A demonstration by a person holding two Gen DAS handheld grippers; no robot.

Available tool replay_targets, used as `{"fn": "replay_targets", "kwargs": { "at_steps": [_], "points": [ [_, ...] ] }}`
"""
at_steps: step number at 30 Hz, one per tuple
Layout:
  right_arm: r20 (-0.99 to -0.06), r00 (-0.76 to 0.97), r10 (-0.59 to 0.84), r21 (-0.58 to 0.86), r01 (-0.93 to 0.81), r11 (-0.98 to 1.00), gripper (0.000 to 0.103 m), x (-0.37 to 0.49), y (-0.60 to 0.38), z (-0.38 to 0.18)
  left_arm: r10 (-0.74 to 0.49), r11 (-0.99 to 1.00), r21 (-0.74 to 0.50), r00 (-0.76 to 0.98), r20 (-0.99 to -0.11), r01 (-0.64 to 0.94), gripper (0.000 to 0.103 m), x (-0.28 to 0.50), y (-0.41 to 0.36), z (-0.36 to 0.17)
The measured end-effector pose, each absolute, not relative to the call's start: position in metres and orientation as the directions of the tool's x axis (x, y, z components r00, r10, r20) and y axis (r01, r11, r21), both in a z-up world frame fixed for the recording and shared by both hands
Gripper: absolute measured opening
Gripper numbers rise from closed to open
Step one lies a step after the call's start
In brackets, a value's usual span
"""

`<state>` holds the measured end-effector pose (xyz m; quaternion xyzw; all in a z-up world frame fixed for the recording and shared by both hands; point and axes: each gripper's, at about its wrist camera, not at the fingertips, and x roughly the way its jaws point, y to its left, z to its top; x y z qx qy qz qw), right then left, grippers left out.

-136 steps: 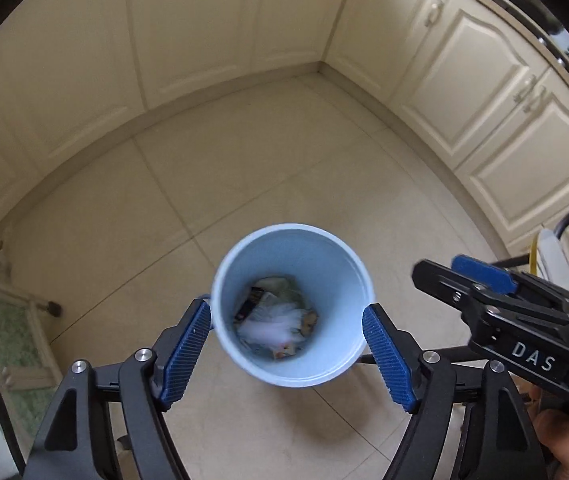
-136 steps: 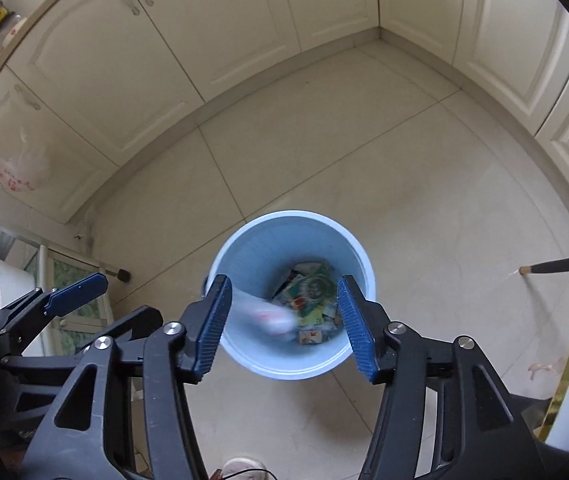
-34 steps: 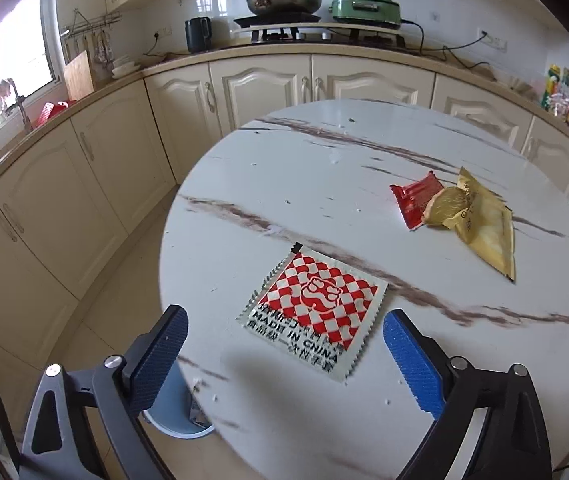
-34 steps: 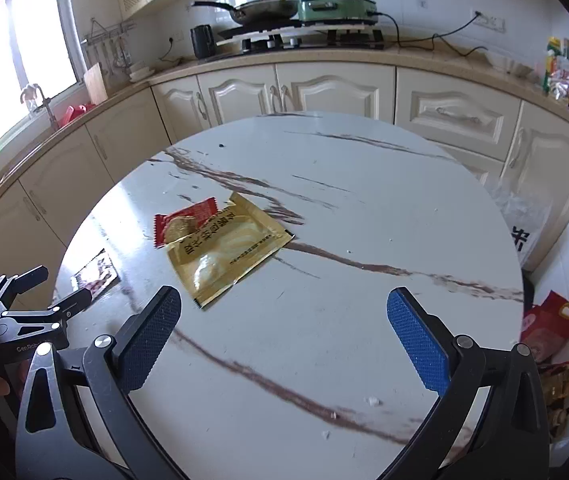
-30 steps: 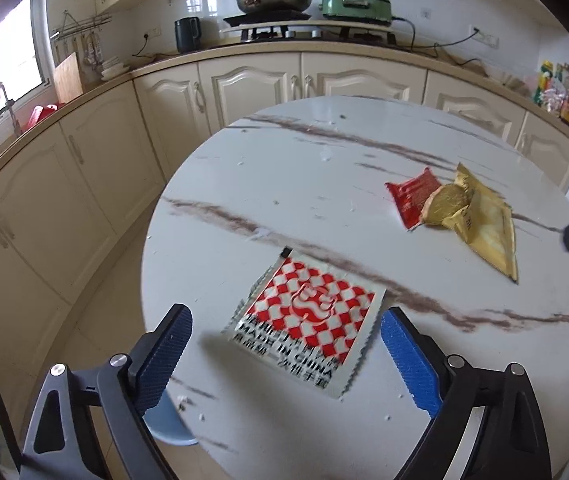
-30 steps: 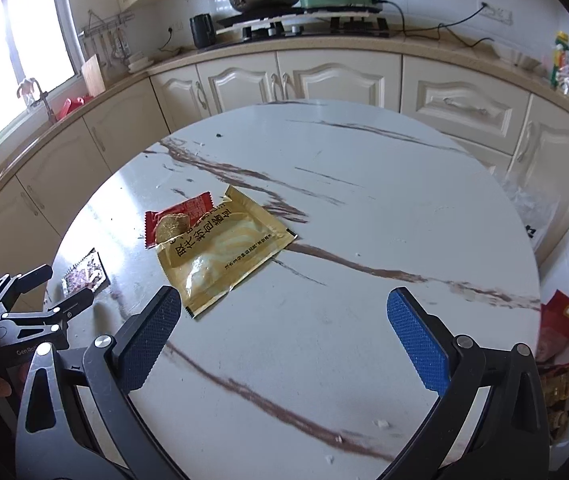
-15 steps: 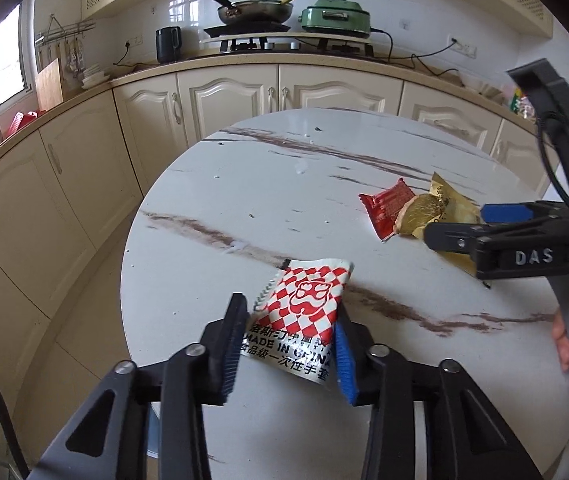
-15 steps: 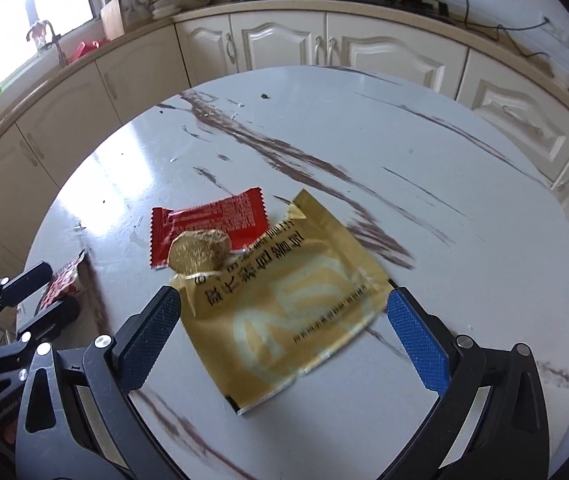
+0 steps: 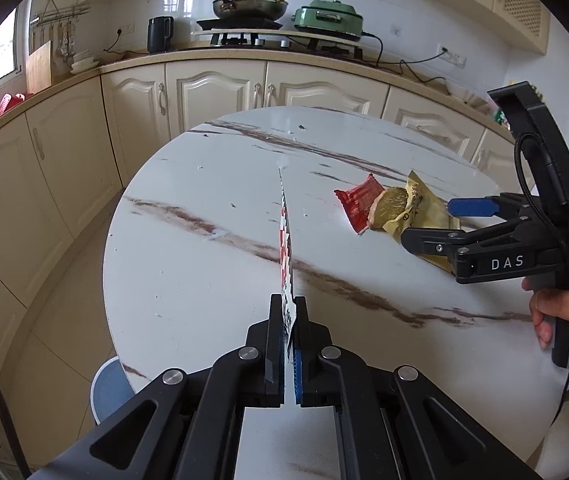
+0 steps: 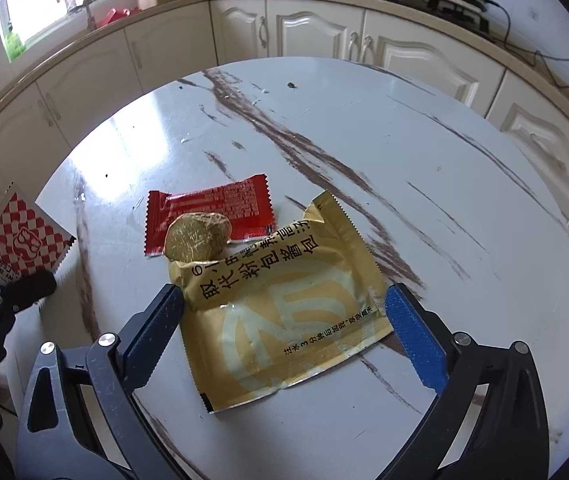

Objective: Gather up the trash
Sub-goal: 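Hold the checked sachet in the left gripper while the right gripper grasps the gold packet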

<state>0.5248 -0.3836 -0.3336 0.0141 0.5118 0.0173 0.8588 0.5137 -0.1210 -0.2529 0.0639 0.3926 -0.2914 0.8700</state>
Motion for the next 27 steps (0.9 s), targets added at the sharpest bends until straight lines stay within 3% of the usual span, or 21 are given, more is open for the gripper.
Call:
{"fn": "replay_targets", "kwargs": {
  "at_steps": [4,12,14,15,16,17,21,23,24,27],
  "points": [
    [-0.869,0.492,0.055,0.046,-0.03,0.998,0.087,0.52,-0.384,-0.331,-0.461,0.819,-0.117,0.523,-0.717,0.562,0.0,0.506,-0.121,-0.247],
    [-0.867,0.495,0.056,0.04,-0.043,0.998,0.077,0.517,-0.382,-0.329,-0.461,0.822,-0.119,0.526,-0.715,0.557,0.0,0.498,-0.119,-0.241],
    [-0.856,0.515,0.05,0.045,-0.022,0.999,0.055,0.513,-0.391,-0.323,-0.463,0.821,-0.122,0.525,-0.714,0.558,0.0,0.497,-0.118,-0.24],
    [-0.854,0.513,0.082,0.082,-0.023,0.996,0.035,0.513,-0.398,-0.32,-0.466,0.82,-0.125,0.523,-0.714,0.559,0.0,0.496,-0.119,-0.24],
    [-0.856,0.507,0.098,0.103,-0.018,0.995,0.006,0.513,-0.406,-0.319,-0.466,0.82,-0.126,0.524,-0.713,0.558,0.0,0.495,-0.12,-0.239],
    [-0.86,0.499,0.105,0.11,-0.021,0.994,0.001,0.514,-0.409,-0.319,-0.468,0.82,-0.128,0.525,-0.711,0.558,0.0,0.495,-0.12,-0.238],
    [-0.867,0.489,0.097,0.109,-0.005,0.994,0.002,0.516,-0.408,-0.317,-0.471,0.817,-0.123,0.528,-0.707,0.563,0.0,0.491,-0.12,-0.235],
    [-0.866,0.485,0.126,0.157,0.024,0.987,0.007,0.519,-0.411,-0.314,-0.466,0.82,-0.117,0.536,-0.704,0.56,0.0,0.489,-0.117,-0.233],
    [-0.852,0.507,0.128,0.184,0.062,0.981,0.015,0.519,-0.412,-0.309,-0.466,0.82,-0.117,0.535,-0.704,0.56,0.0,0.489,-0.114,-0.232],
    [-0.854,0.52,0.024,0.114,0.143,0.983,0.066,0.525,-0.403,-0.298,-0.461,0.823,-0.112,0.539,-0.705,0.557,0.0,0.488,-0.113,-0.231]
  ]
}}
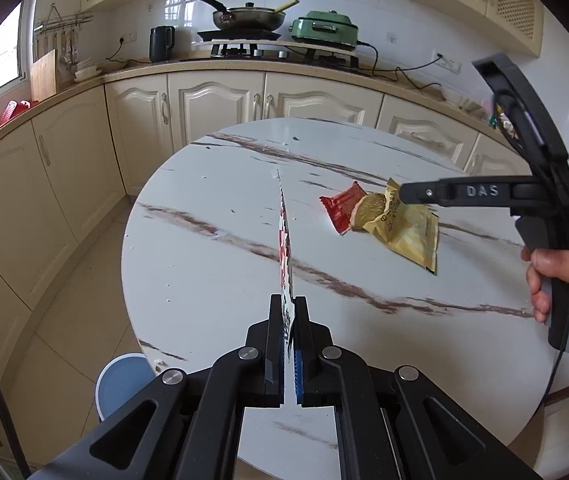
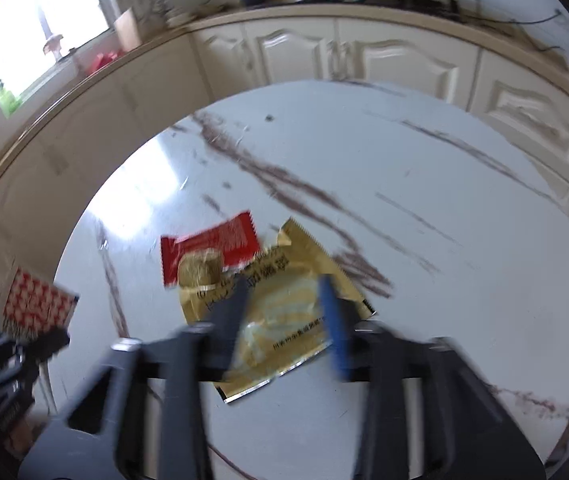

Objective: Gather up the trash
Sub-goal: 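Hold the checked sachet in the left gripper while the right gripper grasps the gold packet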

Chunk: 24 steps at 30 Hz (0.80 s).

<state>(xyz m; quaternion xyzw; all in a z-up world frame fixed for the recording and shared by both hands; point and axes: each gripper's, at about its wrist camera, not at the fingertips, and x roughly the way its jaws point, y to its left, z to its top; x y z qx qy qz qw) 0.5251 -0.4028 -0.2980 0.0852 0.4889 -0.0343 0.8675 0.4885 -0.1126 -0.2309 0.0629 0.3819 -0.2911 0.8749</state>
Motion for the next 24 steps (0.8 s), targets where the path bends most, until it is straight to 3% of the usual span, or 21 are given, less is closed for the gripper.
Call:
{"fn": "replay_targets", "kwargs": {
  "at_steps": [8,10,12,14,24],
  "points": [
    [-0.889,0.453,-0.066,0.053,0.245,0.968,0.063,0.558,-0.382,-0.309,-0.46,0.821,-0.109,0.536,-0.708,0.56,0.0,0.49,-0.11,-0.232],
    [-0.894,0.444,-0.059,0.054,0.237,0.97,0.05,0.559,-0.383,-0.308,-0.46,0.818,-0.107,0.533,-0.71,0.564,0.0,0.49,-0.11,-0.232],
    [-0.904,0.419,-0.079,0.029,0.246,0.969,0.044,0.556,-0.387,-0.312,-0.469,0.813,-0.112,0.529,-0.707,0.571,0.001,0.49,-0.111,-0.232],
    [-0.898,0.439,-0.031,0.094,0.26,0.961,0.043,0.547,-0.394,-0.314,-0.479,0.811,-0.123,0.528,-0.701,0.573,0.001,0.492,-0.109,-0.231],
    [-0.91,0.401,-0.101,-0.039,0.16,0.986,0.052,0.539,-0.368,-0.319,-0.481,0.808,-0.127,0.52,-0.707,0.575,0.001,0.487,-0.111,-0.228]
  ]
}}
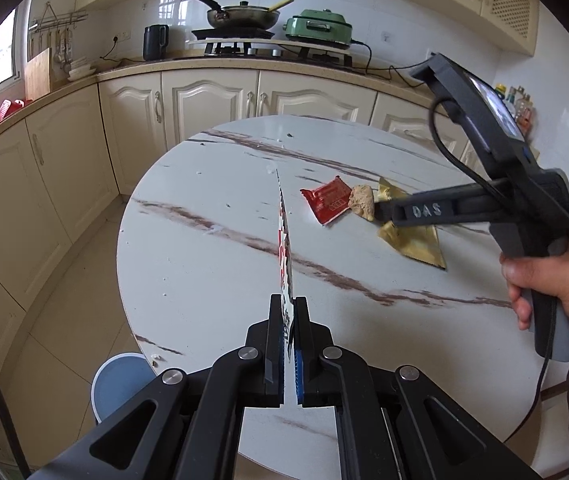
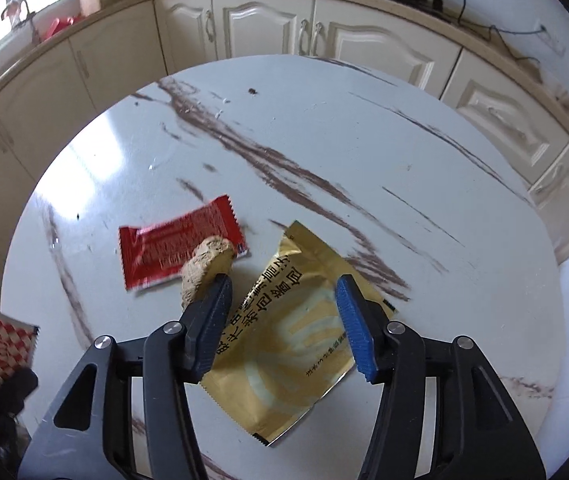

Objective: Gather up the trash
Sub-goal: 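Hold the checked sachet in the left gripper while the right gripper grasps the gold packet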

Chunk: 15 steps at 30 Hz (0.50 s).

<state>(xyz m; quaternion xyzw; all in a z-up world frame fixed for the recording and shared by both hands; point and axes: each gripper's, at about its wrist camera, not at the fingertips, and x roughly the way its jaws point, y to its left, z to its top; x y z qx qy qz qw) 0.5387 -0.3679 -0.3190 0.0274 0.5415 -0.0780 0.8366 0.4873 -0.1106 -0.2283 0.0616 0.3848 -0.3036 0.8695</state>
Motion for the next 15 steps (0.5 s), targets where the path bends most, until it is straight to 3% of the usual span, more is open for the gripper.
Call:
{"fn": "replay_targets", "kwargs": {
  "at_steps": [8,13,15],
  "points": [
    [-0.9,0.422,-0.11,-0.106,0.032,0.994,0.04,0.483,-0.362,-0.315,-0.494,0.795,-0.119,0.52,-0.697,0.595,0.001,0.478,-0.113,-0.217],
    [-0.87,0.476,-0.131,-0.18,-0.06,0.982,0.015,0.469,-0.344,-0.315,-0.491,0.797,-0.119,0.52,-0.699,0.592,0.001,0.47,-0.114,-0.214],
    [-0.865,0.488,-0.119,-0.178,-0.075,0.981,0.013,0.469,-0.345,-0.315,-0.492,0.794,-0.118,0.516,-0.701,0.596,0.001,0.465,-0.115,-0.212]
  ]
}}
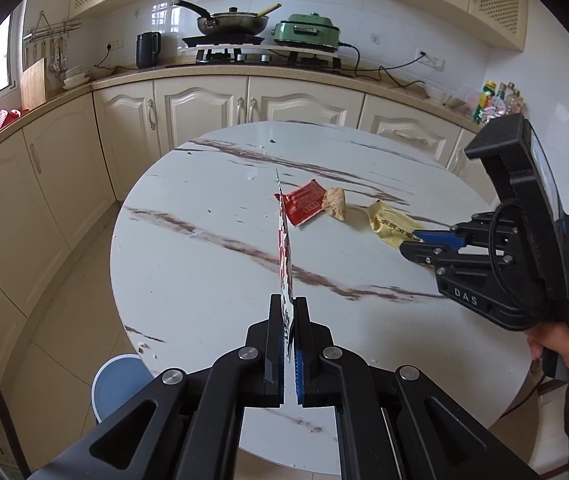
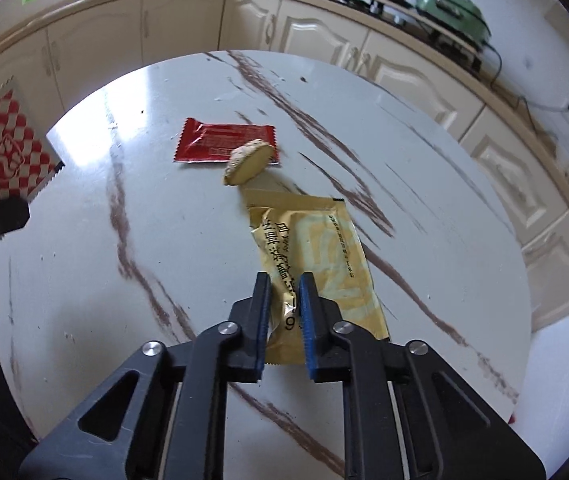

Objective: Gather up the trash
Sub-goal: 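Hold the checked sachet in the left gripper while the right gripper grasps the gold packet, then carry the checked sachet and gold packet over the blue bucket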

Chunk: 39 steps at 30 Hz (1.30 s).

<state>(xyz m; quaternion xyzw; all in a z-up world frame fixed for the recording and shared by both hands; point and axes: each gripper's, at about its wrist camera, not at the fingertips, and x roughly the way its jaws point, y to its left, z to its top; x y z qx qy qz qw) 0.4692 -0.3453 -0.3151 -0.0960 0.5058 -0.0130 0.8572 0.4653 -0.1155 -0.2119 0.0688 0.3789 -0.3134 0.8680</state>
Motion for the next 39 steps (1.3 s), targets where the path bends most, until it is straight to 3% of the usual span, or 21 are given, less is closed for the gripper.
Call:
{"fn": "replay_targets", "kwargs": {
  "at_steps": [5,16,24,31,39],
  "points": [
    [-0.863,0.505,0.025,-0.014,-0.073,0.997,0.007,0.463,-0.364,-0.307,-0.511,0.779,-0.124,0.509,-0.692,0.614,0.0,0.454,-0.113,-0.202],
    [-0.758,0.629,0.173,0.101,-0.149,0.984,0.006,0.448,-0.326,-0.239,-0.564,0.775,-0.179,0.536,-0.629,0.606,0.0,0.437,-0.069,-0.172],
    [-0.687,0.613,0.389,0.178,-0.377,0.909,0.006,0.473,-0.198,-0.217,-0.436,0.881,-0.153,0.643,-0.629,0.448,0.0,0.437,0.042,-0.167],
    [-0.711,0.481,0.514,0.248,-0.513,0.822,0.006,0.525,-0.068,-0.264,-0.295,0.951,-0.15,0.651,-0.7,0.27,0.0,0.462,0.148,-0.202],
    [-0.831,0.267,0.489,0.326,-0.478,0.815,0.006,0.602,0.007,-0.404,-0.264,0.963,-0.194,0.497,-0.827,0.188,0.0,0.529,0.189,-0.3]
  ]
}}
